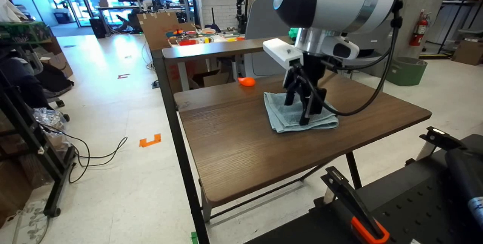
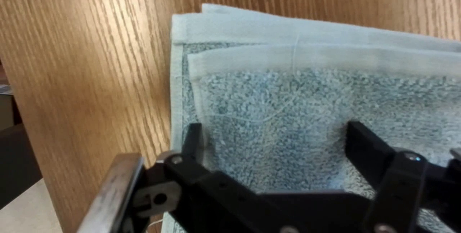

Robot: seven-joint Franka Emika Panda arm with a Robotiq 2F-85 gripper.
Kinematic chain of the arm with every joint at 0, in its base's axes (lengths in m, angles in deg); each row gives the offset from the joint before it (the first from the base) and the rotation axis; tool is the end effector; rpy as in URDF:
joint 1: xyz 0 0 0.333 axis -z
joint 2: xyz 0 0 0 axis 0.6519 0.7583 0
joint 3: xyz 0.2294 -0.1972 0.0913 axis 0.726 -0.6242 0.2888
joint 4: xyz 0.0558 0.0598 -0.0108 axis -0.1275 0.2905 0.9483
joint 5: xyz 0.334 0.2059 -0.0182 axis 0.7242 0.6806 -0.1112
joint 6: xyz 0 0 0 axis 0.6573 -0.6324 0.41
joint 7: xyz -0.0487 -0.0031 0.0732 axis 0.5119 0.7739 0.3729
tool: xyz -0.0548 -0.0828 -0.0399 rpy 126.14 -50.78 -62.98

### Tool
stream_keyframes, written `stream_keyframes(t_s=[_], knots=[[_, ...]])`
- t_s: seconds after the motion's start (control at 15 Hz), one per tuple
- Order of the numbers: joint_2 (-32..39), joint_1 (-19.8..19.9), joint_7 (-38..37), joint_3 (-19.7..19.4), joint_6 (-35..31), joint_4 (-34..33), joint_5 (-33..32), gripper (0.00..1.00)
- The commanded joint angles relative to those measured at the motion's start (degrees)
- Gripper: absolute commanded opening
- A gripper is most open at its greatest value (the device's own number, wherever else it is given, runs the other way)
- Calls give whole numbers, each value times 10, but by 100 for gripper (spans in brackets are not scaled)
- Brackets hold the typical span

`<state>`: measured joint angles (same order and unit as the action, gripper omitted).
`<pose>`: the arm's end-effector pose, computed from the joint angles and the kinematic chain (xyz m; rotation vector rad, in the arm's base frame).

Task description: Wipe the table with the cloth

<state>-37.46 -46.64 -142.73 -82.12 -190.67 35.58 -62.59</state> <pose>0.5632 0.0429 0.1137 -2.0174 2.2490 0.0985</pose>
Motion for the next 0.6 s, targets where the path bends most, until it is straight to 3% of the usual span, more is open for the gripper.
stream_keyframes(t_s=[0.0, 0.2, 0.53], knots=[[0, -4, 1, -3, 2, -1, 3, 100], [54, -36, -98, -53, 57, -76, -8, 100], [165, 2, -193, -98, 111, -190, -15, 100]])
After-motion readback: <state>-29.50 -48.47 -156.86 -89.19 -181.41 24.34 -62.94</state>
